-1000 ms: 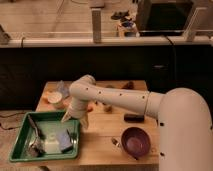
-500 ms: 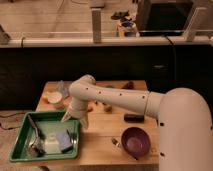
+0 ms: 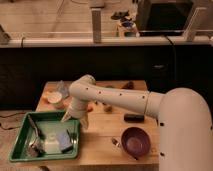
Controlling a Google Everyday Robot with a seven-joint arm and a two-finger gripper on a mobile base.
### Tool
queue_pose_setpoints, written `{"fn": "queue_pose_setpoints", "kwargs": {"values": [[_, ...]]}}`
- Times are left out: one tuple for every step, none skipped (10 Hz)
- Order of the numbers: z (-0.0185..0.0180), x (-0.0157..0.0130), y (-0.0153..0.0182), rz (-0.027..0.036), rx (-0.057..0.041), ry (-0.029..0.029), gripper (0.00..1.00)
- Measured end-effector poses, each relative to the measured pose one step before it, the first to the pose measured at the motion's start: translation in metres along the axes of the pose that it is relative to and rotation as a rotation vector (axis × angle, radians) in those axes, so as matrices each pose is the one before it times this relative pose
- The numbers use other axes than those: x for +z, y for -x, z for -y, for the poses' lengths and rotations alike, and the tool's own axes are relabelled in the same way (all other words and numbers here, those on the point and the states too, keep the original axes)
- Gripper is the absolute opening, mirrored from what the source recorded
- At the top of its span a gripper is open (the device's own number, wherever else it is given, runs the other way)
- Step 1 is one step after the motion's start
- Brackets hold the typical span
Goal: Place sponge in tray
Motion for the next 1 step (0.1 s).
{"fn": "queue_pose_setpoints", "kwargs": {"values": [[-0.00003, 0.00003, 0.00008, 0.00041, 0.00025, -0.00006, 0.80]]}}
